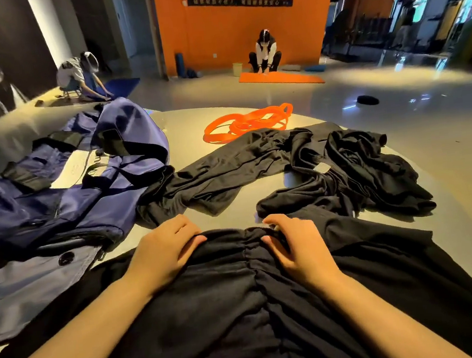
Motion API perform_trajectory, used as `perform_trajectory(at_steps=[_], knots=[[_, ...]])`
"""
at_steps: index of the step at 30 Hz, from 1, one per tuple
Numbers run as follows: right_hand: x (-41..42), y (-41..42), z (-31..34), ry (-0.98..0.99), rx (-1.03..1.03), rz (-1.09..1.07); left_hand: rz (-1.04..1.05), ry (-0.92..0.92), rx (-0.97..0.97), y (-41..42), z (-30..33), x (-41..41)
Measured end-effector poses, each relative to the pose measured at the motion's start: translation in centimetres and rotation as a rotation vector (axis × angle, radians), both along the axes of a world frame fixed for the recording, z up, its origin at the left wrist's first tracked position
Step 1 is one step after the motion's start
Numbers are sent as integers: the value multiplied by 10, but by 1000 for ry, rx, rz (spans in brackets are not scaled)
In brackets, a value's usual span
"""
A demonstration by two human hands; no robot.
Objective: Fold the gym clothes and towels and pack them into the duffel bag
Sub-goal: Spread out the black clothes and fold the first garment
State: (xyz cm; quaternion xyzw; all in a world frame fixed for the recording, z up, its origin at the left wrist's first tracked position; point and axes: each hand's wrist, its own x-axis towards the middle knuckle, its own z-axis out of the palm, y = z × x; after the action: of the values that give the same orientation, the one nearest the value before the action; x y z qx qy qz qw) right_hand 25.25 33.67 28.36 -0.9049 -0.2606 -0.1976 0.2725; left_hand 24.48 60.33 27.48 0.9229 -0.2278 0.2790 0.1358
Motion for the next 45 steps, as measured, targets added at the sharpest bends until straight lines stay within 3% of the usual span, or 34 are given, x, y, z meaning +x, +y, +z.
perform_trajectory(at_steps=[5, 7, 10, 13, 16, 20, 25, 31, 34, 36, 39, 41, 45], knots=[[18, 1, -9, -163, -332, -154, -9, -67, 112, -2, 3, 16], [22, 5, -8, -169, -374, -183, 6, -68, 208, -5, 9, 23], [14, -4, 6, -120, -381, -117, 37, -25, 261, -15, 20, 19], [-9, -38, 29, 63, -309, -159, 38, 99, 32, -44, 30, 4], [-38, -96, 35, 196, -275, -383, 2, 356, 12, -80, 25, -2], [-86, -160, 18, 402, -330, -673, -44, 481, 111, -112, -2, 1], [-109, -177, -11, 244, -145, -673, -161, 444, 187, -106, -7, 11], [-99, -177, -5, 189, -237, -727, -188, 359, 113, -99, 0, 10], [-95, -178, 15, 139, -164, -672, -177, 381, -2, -101, 7, -3], [-95, -169, 37, 79, 74, -609, -155, 399, -139, -106, 21, -16], [-98, -136, 66, 64, 342, -470, -212, 500, -513, -122, 51, -46], [-104, -106, 74, 154, 328, -353, -284, 626, -720, -133, 63, -66], [-131, -53, 58, 313, 127, -96, -321, 715, -848, -143, 51, -92]])
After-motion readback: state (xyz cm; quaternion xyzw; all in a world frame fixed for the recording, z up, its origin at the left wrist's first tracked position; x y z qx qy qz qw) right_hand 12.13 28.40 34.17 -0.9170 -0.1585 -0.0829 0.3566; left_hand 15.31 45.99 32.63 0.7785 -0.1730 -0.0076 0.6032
